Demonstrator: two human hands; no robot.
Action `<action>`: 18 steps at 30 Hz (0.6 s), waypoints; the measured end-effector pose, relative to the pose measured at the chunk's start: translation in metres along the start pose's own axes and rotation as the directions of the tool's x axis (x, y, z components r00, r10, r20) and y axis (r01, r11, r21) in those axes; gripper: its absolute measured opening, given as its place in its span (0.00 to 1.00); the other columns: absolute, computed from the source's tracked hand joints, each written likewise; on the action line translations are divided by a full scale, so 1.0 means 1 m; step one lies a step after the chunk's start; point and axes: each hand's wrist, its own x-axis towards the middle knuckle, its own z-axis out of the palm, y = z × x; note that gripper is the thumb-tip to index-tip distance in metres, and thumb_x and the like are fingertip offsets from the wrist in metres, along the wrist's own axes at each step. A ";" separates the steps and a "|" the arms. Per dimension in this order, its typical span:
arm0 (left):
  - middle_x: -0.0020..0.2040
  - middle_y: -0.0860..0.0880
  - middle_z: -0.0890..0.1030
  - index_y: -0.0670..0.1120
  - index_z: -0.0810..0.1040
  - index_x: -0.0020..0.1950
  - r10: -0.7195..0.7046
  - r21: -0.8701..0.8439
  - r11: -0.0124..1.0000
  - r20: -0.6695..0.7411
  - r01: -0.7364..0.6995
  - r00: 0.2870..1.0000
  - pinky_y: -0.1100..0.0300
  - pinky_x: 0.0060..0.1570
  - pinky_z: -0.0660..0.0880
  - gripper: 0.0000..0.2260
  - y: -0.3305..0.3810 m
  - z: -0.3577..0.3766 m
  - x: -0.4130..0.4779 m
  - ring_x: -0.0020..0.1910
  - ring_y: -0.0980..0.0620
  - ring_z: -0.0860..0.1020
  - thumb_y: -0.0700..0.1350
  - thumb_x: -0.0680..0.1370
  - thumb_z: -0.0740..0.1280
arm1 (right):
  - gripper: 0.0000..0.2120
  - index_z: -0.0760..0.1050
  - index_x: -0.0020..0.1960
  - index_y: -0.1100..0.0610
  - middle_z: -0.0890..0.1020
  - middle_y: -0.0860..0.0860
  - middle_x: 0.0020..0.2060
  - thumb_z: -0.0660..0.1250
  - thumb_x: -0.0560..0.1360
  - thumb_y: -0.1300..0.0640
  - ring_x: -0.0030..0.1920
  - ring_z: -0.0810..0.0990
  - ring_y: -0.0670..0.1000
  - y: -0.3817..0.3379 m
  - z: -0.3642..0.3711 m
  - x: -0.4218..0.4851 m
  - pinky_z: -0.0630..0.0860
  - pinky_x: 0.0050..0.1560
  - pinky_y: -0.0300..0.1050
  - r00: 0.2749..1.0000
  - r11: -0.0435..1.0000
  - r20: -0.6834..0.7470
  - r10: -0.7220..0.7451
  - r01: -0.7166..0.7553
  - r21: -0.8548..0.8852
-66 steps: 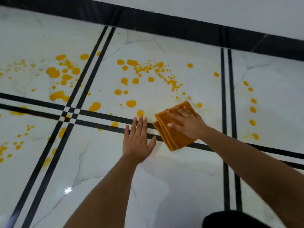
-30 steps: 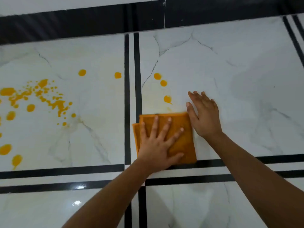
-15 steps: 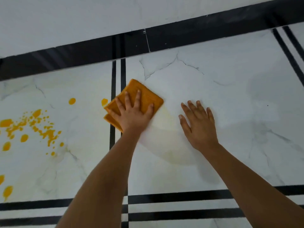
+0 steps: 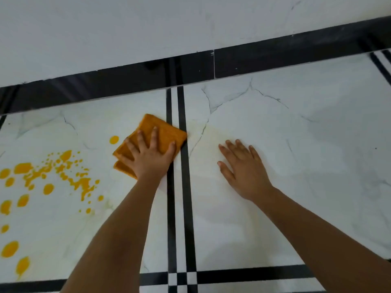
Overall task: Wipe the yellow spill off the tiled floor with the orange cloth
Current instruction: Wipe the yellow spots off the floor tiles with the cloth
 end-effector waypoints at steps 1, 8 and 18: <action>0.78 0.49 0.42 0.63 0.40 0.74 0.035 0.010 0.999 -0.009 -0.035 0.999 0.31 0.66 0.36 0.33 -0.005 -0.001 0.000 0.74 0.40 0.37 0.73 0.71 0.40 | 0.38 0.51 0.76 0.49 0.55 0.49 0.76 0.30 0.70 0.38 0.76 0.48 0.50 -0.006 -0.001 0.004 0.39 0.72 0.46 1.000 1.000 0.026 -0.016 0.016 -0.013; 0.78 0.49 0.42 0.62 0.41 0.75 0.057 0.019 0.998 0.012 -0.057 0.998 0.30 0.66 0.39 0.35 -0.056 -0.014 0.034 0.74 0.39 0.38 0.74 0.70 0.39 | 0.25 0.53 0.76 0.50 0.56 0.50 0.76 0.46 0.81 0.45 0.76 0.50 0.51 -0.023 -0.014 0.023 0.44 0.74 0.49 0.992 0.991 0.037 0.123 -0.120 -0.063; 0.77 0.49 0.40 0.64 0.37 0.73 0.426 0.082 0.897 0.092 -0.434 0.900 0.31 0.64 0.32 0.34 0.017 0.000 -0.006 0.74 0.38 0.37 0.74 0.70 0.39 | 0.30 0.59 0.74 0.52 0.61 0.51 0.74 0.42 0.76 0.42 0.75 0.54 0.51 0.015 -0.024 -0.039 0.48 0.73 0.49 0.962 0.960 -0.017 0.273 -0.273 -0.058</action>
